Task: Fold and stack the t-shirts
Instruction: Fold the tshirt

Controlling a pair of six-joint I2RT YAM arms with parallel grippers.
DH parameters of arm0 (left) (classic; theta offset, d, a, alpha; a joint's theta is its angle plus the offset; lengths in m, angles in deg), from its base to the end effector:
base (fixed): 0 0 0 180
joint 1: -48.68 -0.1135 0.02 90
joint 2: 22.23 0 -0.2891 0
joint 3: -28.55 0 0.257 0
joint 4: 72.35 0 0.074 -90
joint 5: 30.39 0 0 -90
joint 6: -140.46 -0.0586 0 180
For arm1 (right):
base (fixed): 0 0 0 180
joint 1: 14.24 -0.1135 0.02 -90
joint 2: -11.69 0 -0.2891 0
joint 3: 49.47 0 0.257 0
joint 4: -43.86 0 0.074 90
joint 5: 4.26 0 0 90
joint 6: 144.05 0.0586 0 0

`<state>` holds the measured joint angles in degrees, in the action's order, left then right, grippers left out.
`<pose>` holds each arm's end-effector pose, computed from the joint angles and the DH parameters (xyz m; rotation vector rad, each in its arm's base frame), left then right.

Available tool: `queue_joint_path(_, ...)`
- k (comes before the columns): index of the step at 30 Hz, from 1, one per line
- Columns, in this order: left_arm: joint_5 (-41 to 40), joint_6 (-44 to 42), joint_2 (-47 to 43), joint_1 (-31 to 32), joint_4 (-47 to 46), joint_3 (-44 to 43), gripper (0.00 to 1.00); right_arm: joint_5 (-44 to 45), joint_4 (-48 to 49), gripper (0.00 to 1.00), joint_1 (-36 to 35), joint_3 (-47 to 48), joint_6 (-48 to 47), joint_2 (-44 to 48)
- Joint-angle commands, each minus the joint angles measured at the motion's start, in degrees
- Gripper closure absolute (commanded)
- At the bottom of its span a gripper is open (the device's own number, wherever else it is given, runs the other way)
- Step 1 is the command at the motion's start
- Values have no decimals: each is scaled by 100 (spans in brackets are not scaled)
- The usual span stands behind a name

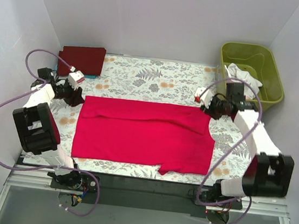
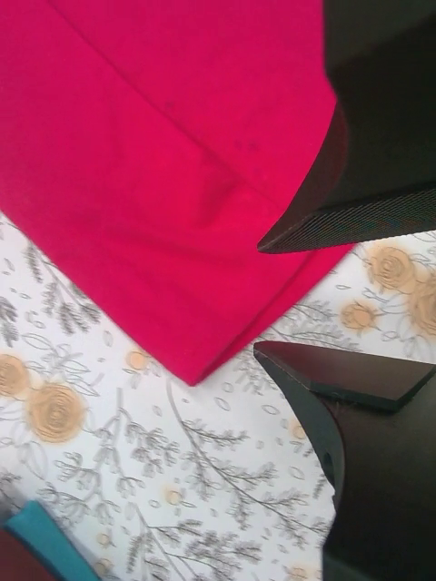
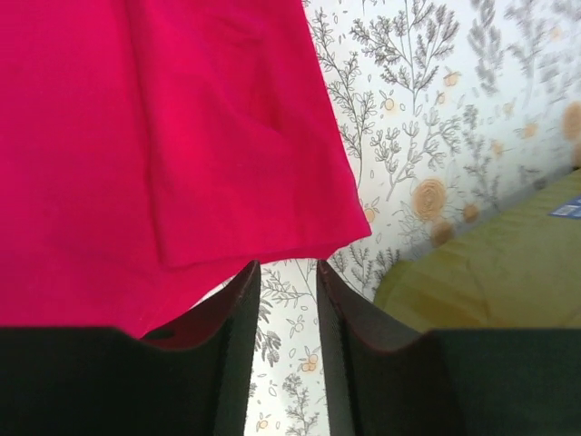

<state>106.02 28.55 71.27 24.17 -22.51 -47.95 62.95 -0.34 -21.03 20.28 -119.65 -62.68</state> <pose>0.3164 0.0976 0.2217 0.1540 2.3687 -0.7407 0.2779 0.0559 0.2749 -1.5190 1.7770 -0.0207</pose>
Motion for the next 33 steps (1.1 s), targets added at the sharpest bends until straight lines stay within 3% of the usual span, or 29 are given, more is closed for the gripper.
queue_joint_path(1, -17, 844, 203, 428, 233, -484, 57, -191, -909, 64, -24, 1515, 1074, -980)
queue_joint_path(3, -202, 1293, 309, 578, 260, -581, 57, -287, -1444, 65, -33, 1932, 1523, -1675)
queue_joint_path(8, -352, 1637, 354, 799, 190, -468, 57, -244, -1720, 61, -51, 2487, 2375, -2511)
queue_joint_path(15, -361, 1752, 178, 1044, 286, -213, 57, 335, -1782, 59, -51, 2593, 2456, -2969)
queue_joint_path(21, -256, 2006, 81, 1615, 277, -1, 56, 530, -2036, 58, -51, 2637, 2543, -3329)
queue_joint_path(25, -98, 2428, 169, 2220, 225, -159, 55, 494, -2160, 59, -16, 2584, 2579, -3400)
queue_joint_path(26, 24, 2803, 256, 2675, 164, -395, 54, 303, -2403, 67, 63, 2610, 2553, -3391)
queue_joint_path(29, 96, 3130, 362, 3056, -3, -572, 54, 3, -2651, 76, 133, 2733, 2474, -3383)
queue_joint_path(33, 131, 3518, 564, 3662, -267, -792, 54, -480, -2863, 67, 476, 3049, 2614, -3339)
